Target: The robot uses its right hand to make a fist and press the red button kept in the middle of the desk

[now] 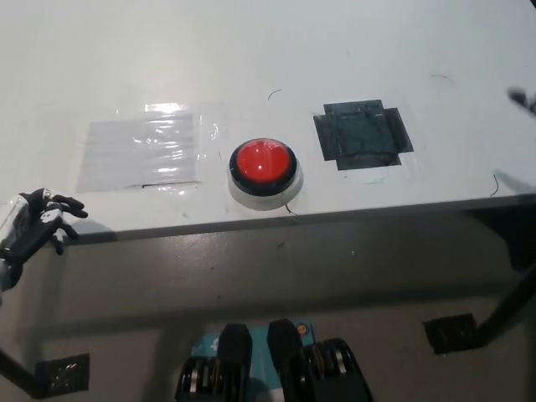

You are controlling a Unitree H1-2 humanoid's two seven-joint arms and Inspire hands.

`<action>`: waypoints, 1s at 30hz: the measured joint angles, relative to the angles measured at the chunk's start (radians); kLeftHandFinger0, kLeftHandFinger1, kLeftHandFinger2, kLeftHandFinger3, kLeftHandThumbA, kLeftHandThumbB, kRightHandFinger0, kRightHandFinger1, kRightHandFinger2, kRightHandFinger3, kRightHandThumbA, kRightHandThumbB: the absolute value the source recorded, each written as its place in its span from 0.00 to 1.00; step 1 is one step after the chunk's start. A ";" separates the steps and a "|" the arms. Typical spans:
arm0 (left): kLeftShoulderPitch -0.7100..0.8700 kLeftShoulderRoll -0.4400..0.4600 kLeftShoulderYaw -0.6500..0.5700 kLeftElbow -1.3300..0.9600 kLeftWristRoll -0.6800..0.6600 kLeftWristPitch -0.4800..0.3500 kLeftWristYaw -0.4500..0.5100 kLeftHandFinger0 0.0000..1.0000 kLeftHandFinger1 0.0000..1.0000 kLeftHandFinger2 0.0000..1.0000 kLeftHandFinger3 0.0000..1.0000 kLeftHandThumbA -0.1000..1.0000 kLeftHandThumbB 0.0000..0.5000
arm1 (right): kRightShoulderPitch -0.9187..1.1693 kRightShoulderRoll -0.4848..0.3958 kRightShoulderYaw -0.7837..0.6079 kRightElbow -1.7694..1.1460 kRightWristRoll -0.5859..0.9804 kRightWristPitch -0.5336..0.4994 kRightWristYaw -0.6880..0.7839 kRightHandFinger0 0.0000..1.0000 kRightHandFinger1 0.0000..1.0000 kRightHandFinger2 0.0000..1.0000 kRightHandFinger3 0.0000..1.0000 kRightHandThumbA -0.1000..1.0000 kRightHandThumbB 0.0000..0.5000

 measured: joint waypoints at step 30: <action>-0.034 0.000 -0.027 0.043 0.002 -0.002 -0.018 0.15 0.29 0.43 0.58 0.55 0.00 | -0.429 0.355 0.155 0.340 -0.030 -0.083 -0.018 0.00 0.00 0.28 0.33 1.00 0.72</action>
